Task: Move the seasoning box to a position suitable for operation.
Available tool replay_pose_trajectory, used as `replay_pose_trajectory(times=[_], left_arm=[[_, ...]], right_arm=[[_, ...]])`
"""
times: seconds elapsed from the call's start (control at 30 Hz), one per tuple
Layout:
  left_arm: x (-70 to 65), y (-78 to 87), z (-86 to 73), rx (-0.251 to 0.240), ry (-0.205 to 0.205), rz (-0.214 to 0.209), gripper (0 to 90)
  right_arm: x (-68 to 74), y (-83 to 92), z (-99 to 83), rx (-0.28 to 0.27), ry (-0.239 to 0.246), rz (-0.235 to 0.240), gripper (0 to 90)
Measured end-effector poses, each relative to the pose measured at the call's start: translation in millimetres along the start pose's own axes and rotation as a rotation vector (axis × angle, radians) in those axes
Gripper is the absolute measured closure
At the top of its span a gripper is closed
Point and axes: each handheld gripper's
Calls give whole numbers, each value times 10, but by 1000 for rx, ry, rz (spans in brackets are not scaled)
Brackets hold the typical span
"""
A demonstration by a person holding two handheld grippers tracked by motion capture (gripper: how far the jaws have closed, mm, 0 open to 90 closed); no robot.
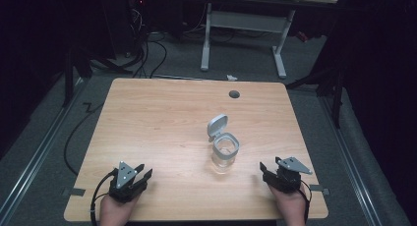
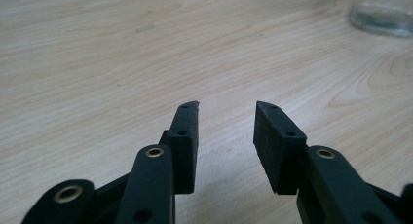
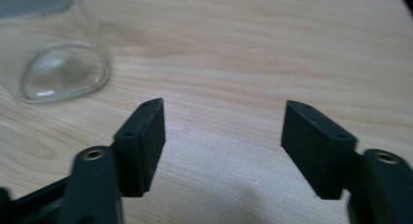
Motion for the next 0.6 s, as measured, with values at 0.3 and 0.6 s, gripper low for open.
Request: replay_pose_trajectory(times=[0.3, 0.6], left_arm=[[-40, -74, 7, 6, 2, -21, 597], [-6, -57, 58, -5, 30, -32, 521]], right_arm=[[-29, 86, -67, -8, -9, 15, 463], [52, 4, 40, -37, 0, 64, 555]])
Point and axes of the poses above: each handheld gripper's, and its own axes: y roughly backward along the jaws, z roughly out of its top, x roughly to its left, and after that the axes turned 7 degrees about -x, right-handed
